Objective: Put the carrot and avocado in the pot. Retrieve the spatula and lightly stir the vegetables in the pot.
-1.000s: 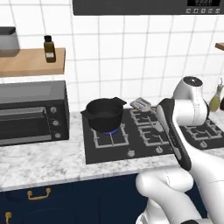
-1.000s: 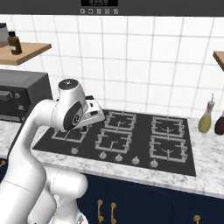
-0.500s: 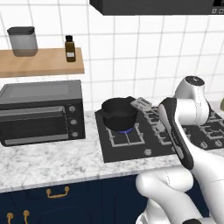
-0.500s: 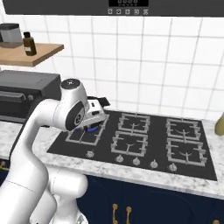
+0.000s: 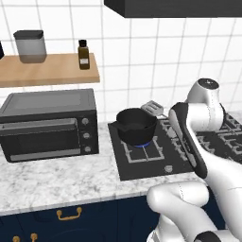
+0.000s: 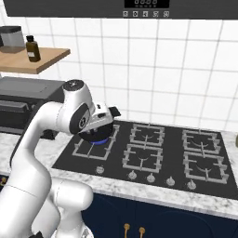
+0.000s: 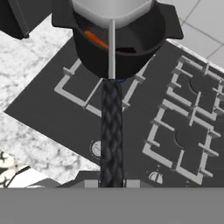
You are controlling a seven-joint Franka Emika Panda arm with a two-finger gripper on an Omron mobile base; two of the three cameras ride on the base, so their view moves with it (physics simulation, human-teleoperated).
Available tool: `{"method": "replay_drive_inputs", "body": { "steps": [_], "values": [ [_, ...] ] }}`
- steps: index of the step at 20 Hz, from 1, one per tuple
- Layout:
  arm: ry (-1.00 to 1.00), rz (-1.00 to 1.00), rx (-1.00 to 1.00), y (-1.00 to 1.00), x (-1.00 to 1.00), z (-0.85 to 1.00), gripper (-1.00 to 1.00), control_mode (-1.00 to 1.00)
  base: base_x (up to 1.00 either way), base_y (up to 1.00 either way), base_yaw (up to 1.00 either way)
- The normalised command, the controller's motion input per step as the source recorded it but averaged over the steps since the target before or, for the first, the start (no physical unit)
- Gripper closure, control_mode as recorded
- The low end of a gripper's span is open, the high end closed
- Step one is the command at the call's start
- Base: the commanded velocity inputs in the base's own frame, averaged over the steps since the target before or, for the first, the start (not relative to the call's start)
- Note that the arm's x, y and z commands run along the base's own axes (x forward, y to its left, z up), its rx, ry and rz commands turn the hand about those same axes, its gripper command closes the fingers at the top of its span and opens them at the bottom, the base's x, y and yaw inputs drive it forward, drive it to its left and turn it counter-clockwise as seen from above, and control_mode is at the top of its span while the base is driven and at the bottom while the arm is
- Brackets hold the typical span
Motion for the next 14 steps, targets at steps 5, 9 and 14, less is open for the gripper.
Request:
{"method": "replay_drive_inputs", "body": {
  "steps": [5,9,14],
  "values": [
    [0.04,0.05,-0.41,-0.4,0.26,0.59,1.0,-1.0,0.0,0.0,0.0],
    [0.07,0.02,-0.43,-0.43,0.19,0.65,1.0,-1.0,0.0,0.0,0.0],
    [0.14,0.0,-0.11,-0.11,0.38,0.27,1.0,-1.0,0.0,0.0,0.0]
  ]
}}
